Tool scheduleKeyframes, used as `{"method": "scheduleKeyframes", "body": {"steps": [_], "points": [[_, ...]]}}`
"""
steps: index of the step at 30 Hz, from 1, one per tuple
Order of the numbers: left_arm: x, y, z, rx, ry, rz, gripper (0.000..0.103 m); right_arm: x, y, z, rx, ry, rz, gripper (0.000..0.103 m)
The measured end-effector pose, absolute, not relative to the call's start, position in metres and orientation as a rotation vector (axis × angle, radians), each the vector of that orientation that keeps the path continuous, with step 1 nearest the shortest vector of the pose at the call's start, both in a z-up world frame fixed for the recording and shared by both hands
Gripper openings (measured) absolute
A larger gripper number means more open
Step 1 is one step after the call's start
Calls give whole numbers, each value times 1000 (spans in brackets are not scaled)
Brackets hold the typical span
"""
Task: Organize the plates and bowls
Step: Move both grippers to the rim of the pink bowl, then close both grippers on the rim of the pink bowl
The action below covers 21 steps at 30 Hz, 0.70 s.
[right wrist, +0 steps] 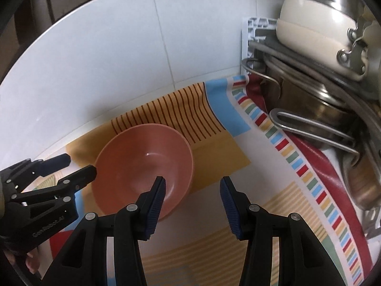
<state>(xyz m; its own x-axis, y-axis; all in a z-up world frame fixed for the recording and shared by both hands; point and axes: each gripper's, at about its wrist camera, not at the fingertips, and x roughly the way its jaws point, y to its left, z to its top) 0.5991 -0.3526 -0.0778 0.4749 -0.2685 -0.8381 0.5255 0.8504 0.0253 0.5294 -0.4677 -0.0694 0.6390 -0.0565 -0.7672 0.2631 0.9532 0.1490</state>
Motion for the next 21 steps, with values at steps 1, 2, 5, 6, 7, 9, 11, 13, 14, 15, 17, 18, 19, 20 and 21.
{"method": "scheduleKeyframes", "body": {"steps": [1, 2, 5, 6, 7, 9, 11, 13, 14, 15, 17, 18, 19, 20, 21], "points": [[601, -354, -81, 298, 967, -496, 49, 531, -468, -71, 264, 866, -183, 48], [602, -355, -84, 299, 972, -497, 48, 532, -469, -73, 270, 872, -179, 48], [607, -359, -92, 300, 986, -497, 43, 536, -470, -78, 284, 887, -177, 42], [608, -360, -94, 298, 990, -495, 42, 537, -469, -79, 283, 890, -177, 41], [610, -360, -96, 294, 997, -493, 40, 538, -468, -80, 282, 895, -176, 40], [613, -361, -99, 285, 1013, -497, 36, 541, -467, -82, 281, 903, -175, 35], [615, -361, -103, 281, 1029, -506, 29, 542, -466, -84, 280, 910, -172, 30], [615, -364, -105, 278, 1038, -536, 24, 543, -465, -86, 284, 916, -164, 26], [615, -365, -105, 282, 1039, -537, 21, 543, -465, -87, 290, 918, -158, 23], [615, -366, -106, 287, 1040, -537, 20, 544, -464, -87, 295, 918, -153, 20], [614, -368, -107, 289, 1044, -540, 15, 544, -463, -87, 293, 917, -154, 19], [612, -368, -106, 289, 1045, -542, 15, 544, -463, -86, 292, 915, -155, 19], [611, -369, -105, 290, 1042, -539, 15, 544, -463, -86, 293, 914, -156, 19], [610, -369, -105, 290, 1040, -538, 15, 543, -463, -86, 296, 913, -155, 19], [609, -369, -103, 287, 1038, -539, 15, 543, -463, -85, 297, 914, -157, 18]]}}
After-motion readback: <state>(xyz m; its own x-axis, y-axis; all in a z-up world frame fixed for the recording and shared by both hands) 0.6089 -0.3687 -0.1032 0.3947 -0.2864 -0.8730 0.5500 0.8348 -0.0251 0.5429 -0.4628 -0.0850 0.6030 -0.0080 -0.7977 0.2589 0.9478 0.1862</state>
